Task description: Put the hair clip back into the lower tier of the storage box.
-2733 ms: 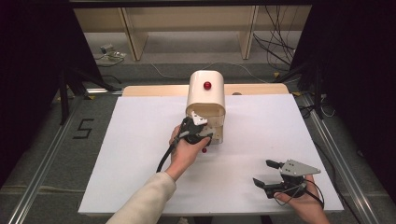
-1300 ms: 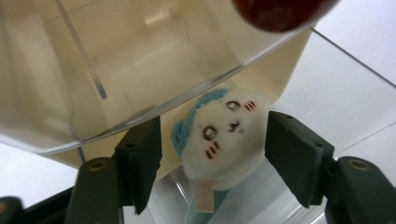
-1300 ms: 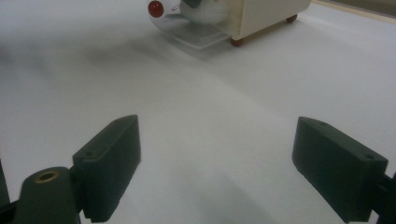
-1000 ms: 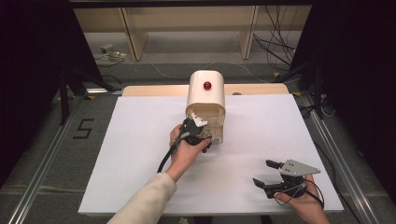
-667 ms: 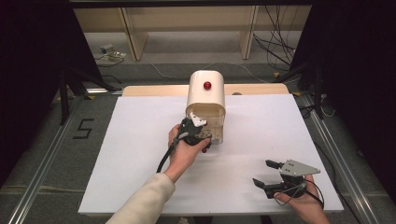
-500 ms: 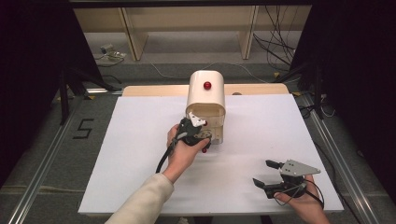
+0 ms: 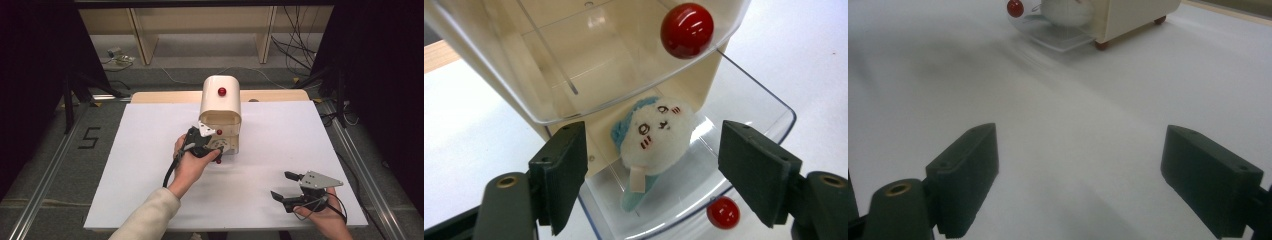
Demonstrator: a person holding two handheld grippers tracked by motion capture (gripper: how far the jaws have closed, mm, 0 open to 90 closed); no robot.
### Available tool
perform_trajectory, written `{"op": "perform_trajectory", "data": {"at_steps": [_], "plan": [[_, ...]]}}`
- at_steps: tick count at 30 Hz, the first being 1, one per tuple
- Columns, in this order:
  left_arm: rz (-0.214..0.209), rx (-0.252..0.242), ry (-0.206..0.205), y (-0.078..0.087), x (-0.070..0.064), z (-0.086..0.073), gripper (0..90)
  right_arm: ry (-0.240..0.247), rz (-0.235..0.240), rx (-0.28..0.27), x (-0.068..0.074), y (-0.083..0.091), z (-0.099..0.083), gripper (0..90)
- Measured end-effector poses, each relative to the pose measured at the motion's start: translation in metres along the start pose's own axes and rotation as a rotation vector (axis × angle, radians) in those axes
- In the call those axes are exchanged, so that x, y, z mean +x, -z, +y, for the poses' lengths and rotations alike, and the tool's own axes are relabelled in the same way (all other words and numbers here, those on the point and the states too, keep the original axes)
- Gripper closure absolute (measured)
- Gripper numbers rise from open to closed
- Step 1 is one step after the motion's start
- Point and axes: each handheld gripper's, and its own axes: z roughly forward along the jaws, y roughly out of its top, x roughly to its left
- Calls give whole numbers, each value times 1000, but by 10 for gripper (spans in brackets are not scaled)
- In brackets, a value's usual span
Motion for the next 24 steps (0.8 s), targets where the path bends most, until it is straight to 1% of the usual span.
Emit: {"op": "perform_trajectory", "data": {"at_steps": [1, 6, 11, 16, 18, 20, 21, 24], "plan": [[0, -5, 8, 1, -1, 0, 283, 0, 0, 0, 0, 0, 0, 162], [0, -12, -2, 4, -1, -1, 286, 1, -1, 0, 0, 0, 0, 162], [-1, -13, -5, 9, 0, -2, 287, 1, 0, -3, 0, 0, 0, 162], [-4, -28, -3, 12, 0, -3, 288, 0, -1, -1, 0, 0, 0, 162], [-10, -19, -6, 13, 0, -3, 289, -1, -1, -1, 0, 0, 0, 162], [-15, -23, -4, 14, 0, -4, 288, -2, -1, -1, 0, 0, 0, 162], [-17, -20, -10, 15, 1, -4, 288, 2, -1, -4, 0, 0, 0, 162], [-16, -36, -4, 17, 1, -5, 290, 1, -1, -3, 0, 0, 0, 162]]}}
